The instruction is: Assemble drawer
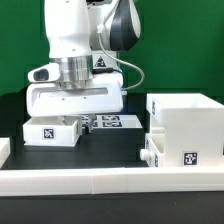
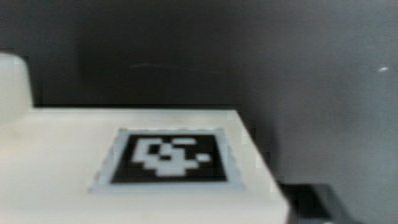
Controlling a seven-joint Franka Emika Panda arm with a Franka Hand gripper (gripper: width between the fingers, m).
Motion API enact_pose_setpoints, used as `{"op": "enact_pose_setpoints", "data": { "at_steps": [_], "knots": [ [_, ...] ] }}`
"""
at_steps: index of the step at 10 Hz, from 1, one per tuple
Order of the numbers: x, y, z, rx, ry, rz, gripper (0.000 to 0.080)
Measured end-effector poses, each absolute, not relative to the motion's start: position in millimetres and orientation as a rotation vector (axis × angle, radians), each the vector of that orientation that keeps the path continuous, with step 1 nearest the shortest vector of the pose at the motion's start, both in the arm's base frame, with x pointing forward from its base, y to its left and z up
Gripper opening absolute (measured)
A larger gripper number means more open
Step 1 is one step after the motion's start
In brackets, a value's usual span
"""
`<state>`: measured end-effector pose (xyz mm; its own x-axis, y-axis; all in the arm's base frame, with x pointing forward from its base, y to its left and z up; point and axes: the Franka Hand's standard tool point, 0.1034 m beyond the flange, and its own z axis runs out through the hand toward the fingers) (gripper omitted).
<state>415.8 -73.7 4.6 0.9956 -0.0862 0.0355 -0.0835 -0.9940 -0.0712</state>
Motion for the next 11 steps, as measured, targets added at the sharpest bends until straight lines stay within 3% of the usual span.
{"op": "enact_pose_setpoints", "data": {
  "at_steps": [1, 2, 3, 6, 11],
  "knots": [
    [417, -71, 4.8, -3.068, 0.12, -0.06, 0.0161],
    [419, -67, 6.2, -3.069, 0.107, -0.065, 0.0054],
    [420, -66, 7.8, -3.07, 0.098, -0.071, 0.0042],
    [427, -59, 9.4, -3.068, 0.083, -0.079, 0.0042],
    [483, 1, 34.2, -3.034, -0.169, -0.066, 0.0042]
  ]
}}
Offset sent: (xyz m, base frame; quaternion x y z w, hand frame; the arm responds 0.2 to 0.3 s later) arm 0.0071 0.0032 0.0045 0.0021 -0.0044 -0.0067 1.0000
